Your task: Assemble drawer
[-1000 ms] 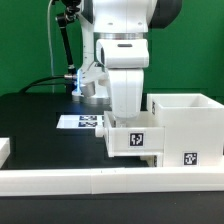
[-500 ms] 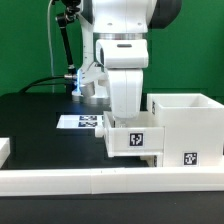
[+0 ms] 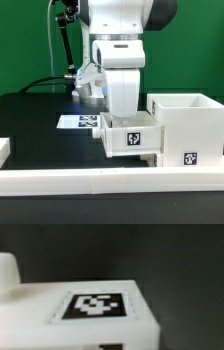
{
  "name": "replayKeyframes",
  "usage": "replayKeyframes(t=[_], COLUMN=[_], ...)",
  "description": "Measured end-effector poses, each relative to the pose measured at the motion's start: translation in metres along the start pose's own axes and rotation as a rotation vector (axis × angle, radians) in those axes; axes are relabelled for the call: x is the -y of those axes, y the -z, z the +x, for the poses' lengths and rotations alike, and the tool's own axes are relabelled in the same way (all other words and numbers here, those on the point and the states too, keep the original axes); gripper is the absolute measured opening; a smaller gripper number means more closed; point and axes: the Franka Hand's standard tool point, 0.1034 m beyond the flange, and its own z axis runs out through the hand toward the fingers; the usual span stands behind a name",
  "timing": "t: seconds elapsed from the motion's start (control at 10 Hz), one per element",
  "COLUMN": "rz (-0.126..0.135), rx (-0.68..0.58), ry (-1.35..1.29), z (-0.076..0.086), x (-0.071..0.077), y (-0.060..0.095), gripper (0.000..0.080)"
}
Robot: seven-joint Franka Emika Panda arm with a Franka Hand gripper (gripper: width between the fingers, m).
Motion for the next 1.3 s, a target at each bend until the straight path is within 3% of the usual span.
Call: replayKeyframes(t=[0.8,1.3], rz=[-0.006,-0.007], rx=[-0.004,0.003], ry=[-0.041,-0.044], z=[0.025,0.019], x=[-0.004,-0.004], y=[0.002,0.002], gripper=[0.0041,0.0041])
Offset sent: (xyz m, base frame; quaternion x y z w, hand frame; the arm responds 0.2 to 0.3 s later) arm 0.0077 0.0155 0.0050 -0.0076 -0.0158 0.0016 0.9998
